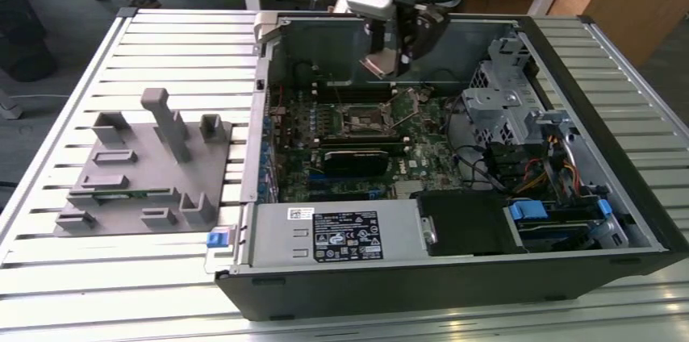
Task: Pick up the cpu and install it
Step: 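Place the cpu into insertion slot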
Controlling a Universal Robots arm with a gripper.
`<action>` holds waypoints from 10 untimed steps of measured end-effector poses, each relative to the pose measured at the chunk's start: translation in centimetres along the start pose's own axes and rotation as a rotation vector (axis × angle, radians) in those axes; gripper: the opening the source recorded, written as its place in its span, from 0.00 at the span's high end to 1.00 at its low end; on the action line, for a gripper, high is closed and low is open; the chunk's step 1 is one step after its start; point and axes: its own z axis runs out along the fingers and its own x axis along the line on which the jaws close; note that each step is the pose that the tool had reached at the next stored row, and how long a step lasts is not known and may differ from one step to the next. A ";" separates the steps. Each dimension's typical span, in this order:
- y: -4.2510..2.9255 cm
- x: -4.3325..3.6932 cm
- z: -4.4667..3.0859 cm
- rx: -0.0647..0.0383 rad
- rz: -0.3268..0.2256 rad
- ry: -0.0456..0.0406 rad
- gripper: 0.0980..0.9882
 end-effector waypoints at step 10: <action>-0.03 0.00 0.40 -0.001 0.181 -0.0143 0.50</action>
